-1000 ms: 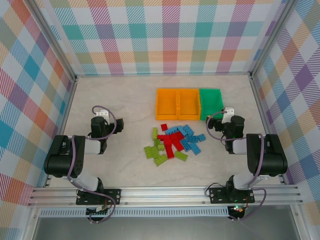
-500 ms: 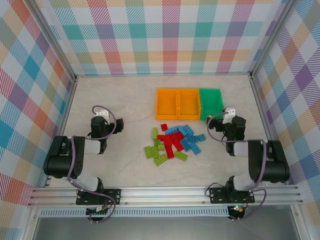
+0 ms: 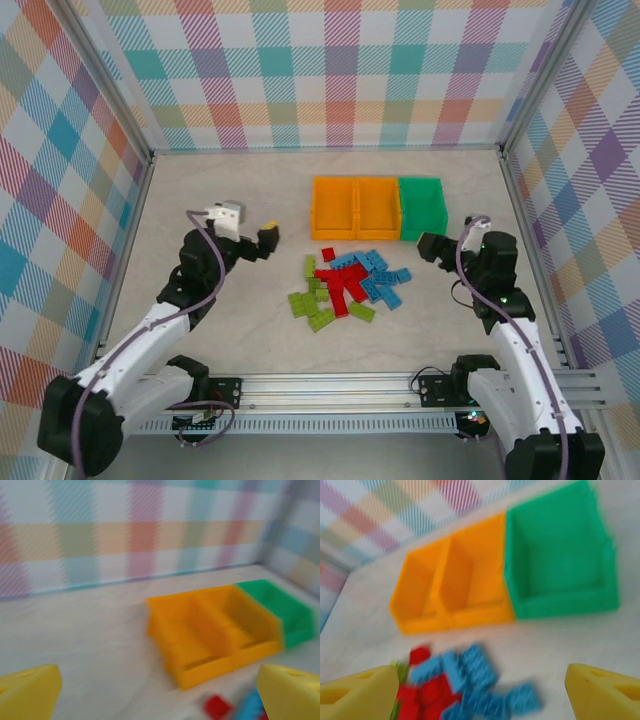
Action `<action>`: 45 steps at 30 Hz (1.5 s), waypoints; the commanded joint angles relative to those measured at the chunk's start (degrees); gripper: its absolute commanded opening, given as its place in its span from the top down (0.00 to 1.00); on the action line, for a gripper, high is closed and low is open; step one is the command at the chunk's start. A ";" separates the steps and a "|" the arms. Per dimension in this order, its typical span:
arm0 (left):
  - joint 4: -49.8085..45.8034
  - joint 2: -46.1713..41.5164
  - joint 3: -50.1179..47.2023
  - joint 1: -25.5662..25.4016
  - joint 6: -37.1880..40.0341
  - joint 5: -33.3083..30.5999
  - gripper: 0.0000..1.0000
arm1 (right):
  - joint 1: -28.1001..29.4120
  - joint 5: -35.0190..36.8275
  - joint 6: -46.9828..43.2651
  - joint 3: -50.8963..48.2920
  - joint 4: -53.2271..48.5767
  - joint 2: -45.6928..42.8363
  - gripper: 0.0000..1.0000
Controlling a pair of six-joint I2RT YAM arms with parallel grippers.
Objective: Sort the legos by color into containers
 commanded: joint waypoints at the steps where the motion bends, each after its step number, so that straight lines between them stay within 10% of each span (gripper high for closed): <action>1: -15.66 -2.71 7.31 -9.51 4.88 2.57 0.00 | 6.12 0.56 2.07 6.13 -20.59 4.76 0.13; 11: -57.25 -0.06 25.23 -24.88 27.23 13.34 0.00 | 14.54 13.85 -0.73 12.94 -22.21 26.40 0.16; 22: -52.65 -4.08 16.58 -24.88 35.61 11.29 0.00 | 15.37 21.21 -3.88 17.36 -22.80 41.13 0.49; 37: -51.16 -9.05 11.48 -24.85 37.72 9.38 0.00 | 16.37 16.84 -4.44 23.16 -21.94 51.35 0.49; 45: -50.56 -9.21 10.15 -24.74 38.33 9.95 0.00 | 16.41 16.26 -2.85 22.90 -21.06 52.63 0.74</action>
